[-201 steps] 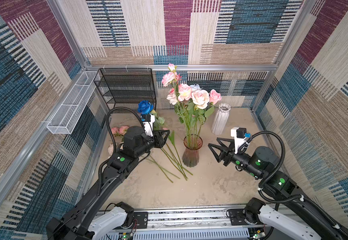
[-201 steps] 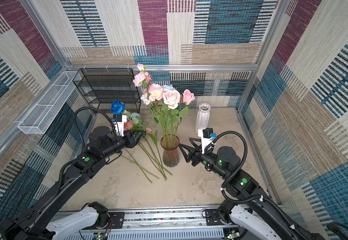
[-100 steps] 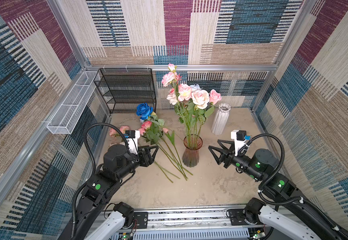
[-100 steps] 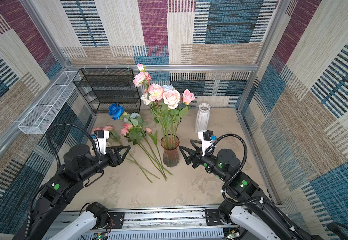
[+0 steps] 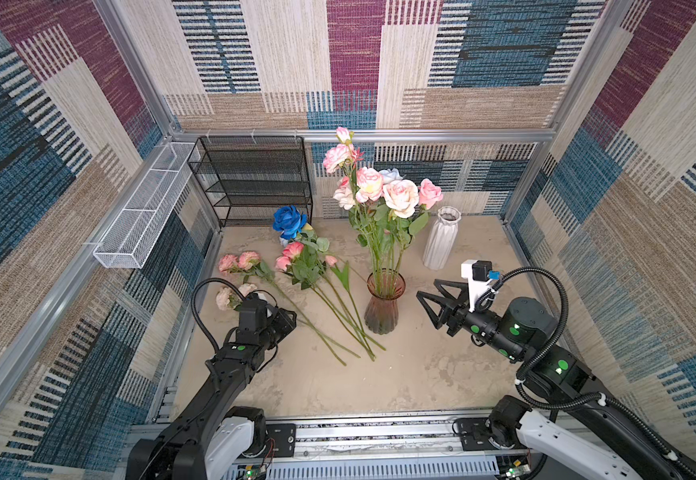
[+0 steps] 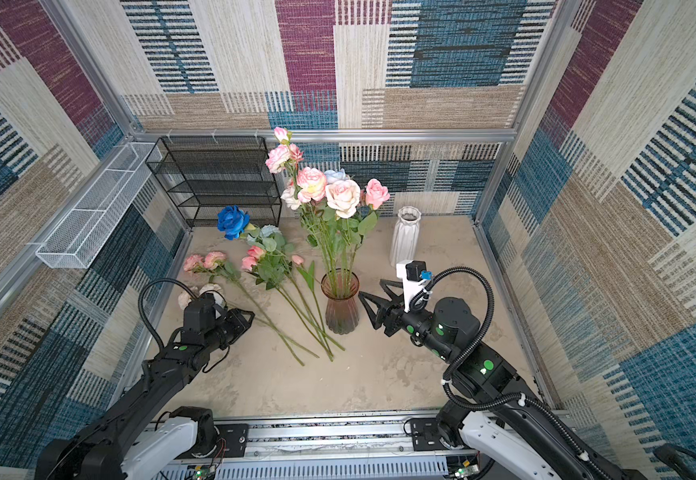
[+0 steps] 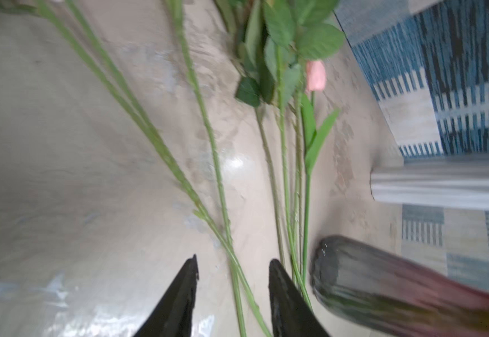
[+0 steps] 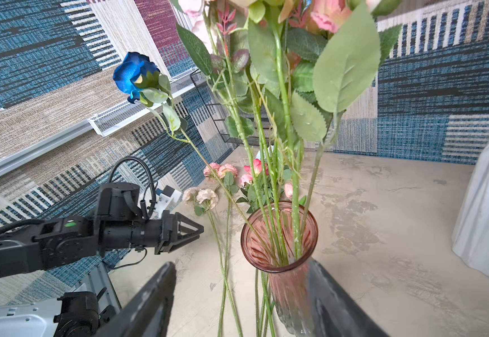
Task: Arrange flowers in a vase
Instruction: Pick up the flower from the middle-left of the table.
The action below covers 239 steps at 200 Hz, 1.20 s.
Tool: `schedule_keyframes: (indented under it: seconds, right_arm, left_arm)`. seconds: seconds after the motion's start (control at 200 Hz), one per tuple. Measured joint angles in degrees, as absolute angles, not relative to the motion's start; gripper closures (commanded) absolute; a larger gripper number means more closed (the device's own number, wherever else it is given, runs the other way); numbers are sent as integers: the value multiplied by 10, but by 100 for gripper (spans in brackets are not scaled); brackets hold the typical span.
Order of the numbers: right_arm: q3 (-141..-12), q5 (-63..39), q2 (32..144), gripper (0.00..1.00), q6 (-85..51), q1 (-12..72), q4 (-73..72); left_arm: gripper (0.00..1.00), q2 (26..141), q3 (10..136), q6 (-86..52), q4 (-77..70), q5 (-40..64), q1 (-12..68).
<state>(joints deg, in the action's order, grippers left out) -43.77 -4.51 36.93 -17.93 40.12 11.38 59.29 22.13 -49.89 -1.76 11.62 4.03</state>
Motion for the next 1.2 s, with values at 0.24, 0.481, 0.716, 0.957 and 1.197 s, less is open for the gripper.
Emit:
schedule_keyframes:
  seconds: [0.24,0.481,0.716,0.957,1.197]
  right_arm:
    - [-442,-45,375,27,-179,401,114]
    - [-451,-44,379,28,-177,401,114]
    - [-457,-39,378,27,-175,401,115]
    - [-458,-39,379,27,-173,401,115]
    - [-458,-35,383,27,-168,401,115]
  left_arm:
    - [44,735,185,-578,-226,107,5]
    - [74,862,187,-613,-375,92,-12]
    - [100,915,193,-650,-442,110,-15]
    - [100,820,193,-662,-417,112,-15]
    - [100,634,216,-645,-270,104,-14]
